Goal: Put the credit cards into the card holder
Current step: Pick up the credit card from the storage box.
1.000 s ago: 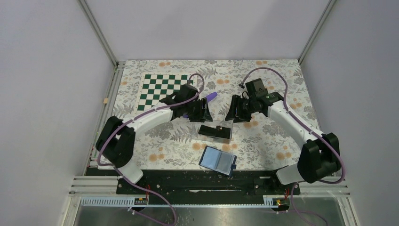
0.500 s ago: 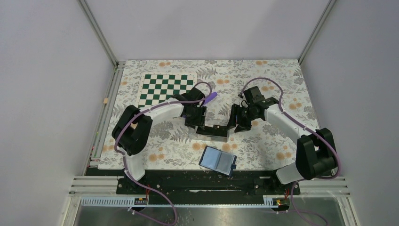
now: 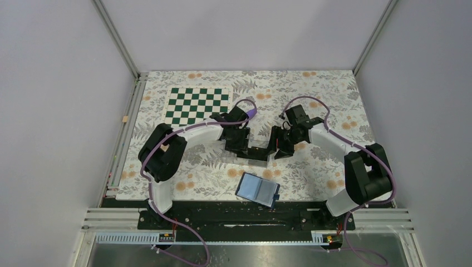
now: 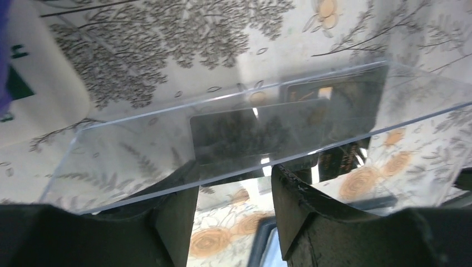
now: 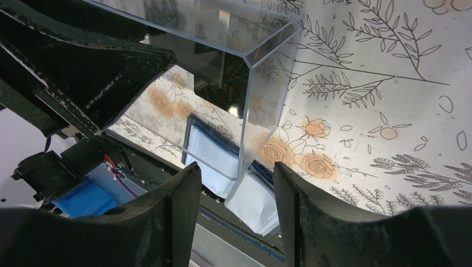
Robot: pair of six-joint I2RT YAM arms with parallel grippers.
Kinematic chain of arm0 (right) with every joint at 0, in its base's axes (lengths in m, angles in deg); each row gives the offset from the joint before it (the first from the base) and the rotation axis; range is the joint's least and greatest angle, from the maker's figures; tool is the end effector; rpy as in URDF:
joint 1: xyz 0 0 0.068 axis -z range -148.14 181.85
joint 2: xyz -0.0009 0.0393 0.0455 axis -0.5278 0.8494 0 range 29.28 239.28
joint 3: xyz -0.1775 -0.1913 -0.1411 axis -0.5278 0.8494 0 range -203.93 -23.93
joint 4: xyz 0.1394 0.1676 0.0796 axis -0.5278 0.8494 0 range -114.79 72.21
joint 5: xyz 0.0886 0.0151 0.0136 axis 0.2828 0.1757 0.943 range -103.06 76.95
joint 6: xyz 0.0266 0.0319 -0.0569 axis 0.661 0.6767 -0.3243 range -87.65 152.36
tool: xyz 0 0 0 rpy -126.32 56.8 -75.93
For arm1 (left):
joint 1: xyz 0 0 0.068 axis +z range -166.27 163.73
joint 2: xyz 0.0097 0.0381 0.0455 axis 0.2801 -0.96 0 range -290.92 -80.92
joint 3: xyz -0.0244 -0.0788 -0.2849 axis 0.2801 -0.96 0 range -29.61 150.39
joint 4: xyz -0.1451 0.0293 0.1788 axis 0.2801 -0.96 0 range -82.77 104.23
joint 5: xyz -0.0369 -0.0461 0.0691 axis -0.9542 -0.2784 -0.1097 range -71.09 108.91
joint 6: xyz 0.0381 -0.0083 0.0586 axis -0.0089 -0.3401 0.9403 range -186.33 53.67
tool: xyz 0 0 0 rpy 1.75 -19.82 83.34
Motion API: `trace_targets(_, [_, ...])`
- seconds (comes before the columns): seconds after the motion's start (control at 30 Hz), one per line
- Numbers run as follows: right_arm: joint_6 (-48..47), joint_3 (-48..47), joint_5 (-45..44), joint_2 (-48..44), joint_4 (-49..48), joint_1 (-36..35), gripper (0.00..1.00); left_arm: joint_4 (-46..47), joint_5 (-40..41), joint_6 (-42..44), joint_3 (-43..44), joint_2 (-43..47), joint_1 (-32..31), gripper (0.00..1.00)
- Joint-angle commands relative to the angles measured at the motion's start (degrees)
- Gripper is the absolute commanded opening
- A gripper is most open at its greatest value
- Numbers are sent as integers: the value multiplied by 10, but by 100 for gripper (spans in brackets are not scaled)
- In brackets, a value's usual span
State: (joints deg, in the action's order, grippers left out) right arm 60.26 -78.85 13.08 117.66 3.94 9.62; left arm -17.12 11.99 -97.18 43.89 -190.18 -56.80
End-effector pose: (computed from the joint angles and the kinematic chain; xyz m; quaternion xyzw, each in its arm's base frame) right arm 0.2510 0.1300 0.2232 -0.0075 0.9471 0.2979 0.1190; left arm 0.2800 -0.2487 0.1891 0.0945 0.9738 -0.1635 0.1264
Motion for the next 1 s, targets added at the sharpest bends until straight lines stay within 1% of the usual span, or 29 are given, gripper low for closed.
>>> trace_targets(0.0, [8, 4, 21, 7, -23, -4, 58, 67, -43, -30, -29, 15, -14, 50])
trace_targets(0.1, [10, 3, 24, 11, -28, -4, 57, 110, -71, -42, -49, 41, -20, 50])
trace_targets(0.17, [9, 2, 25, 14, -27, -5, 56, 130, -73, -50, -66, 62, -20, 50])
trace_targets(0.37, [6, 0, 25, 23, -27, -5, 56, 89, -7, -46, -70, 88, -17, 50])
trace_targets(0.43, [6, -1, 25, 24, -27, -5, 56, 67, 14, -40, -61, 84, -17, 50])
trace_targets(0.53, [6, -2, 24, 27, -27, -5, 55, 65, 17, -42, -61, 75, -14, 50])
trace_targets(0.73, [5, -4, 25, 34, -28, -6, 47, 62, 6, -56, -45, 23, -10, 50])
trace_targets(0.87, [5, -3, 27, 34, -27, -6, 46, 102, -20, -76, -52, 15, -10, 49])
trace_targets(0.97, [4, -4, 27, 35, -27, -6, 45, 151, -47, -91, -61, 20, -10, 48])
